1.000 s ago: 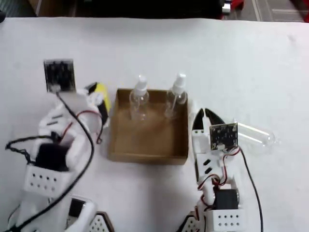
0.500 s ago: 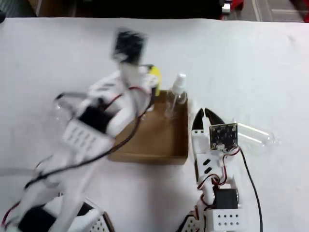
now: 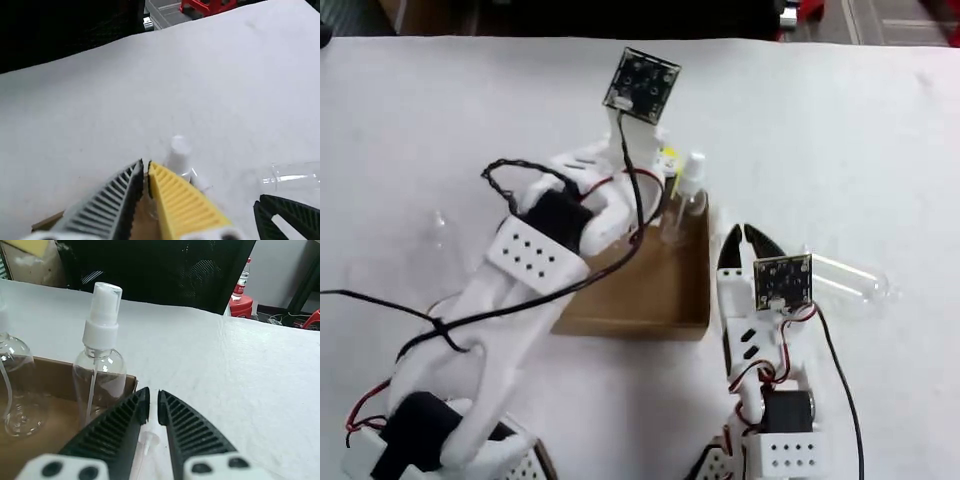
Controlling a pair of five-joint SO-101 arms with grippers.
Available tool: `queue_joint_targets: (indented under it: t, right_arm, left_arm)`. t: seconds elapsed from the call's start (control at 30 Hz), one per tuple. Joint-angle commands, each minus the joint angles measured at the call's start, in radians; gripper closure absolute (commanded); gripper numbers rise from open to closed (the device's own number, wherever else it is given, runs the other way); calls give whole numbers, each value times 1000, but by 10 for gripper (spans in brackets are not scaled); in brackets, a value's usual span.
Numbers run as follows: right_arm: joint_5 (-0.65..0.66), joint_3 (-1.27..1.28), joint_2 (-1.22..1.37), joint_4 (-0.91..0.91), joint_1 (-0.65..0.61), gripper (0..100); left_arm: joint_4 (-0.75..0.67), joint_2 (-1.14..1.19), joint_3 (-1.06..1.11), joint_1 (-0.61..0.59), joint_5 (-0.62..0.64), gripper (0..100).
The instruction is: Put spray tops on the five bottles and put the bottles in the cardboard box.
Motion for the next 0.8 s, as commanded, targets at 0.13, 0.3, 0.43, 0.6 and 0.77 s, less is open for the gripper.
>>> queue_joint_targets:
  t: [0.13, 0.3, 0.43, 0.6, 0.77]
  right_arm:
    - [11, 23, -10, -22, -5, 983]
    - [11, 23, -10, -22, -5, 983]
    - [11, 23, -10, -22, -5, 983]
    - [11, 23, -10, -22, -5, 983]
    - [11, 23, -10, -22, -5, 983]
  left_arm:
    - [-92, -12, 69, -76, -11, 979]
    - [-91, -18, 81, -107, -14, 979]
    - [-84, -13, 84, -107, -15, 979]
    - [-54, -18, 83, -104, -12, 979]
    - [-38, -22, 77, -113, -12, 979]
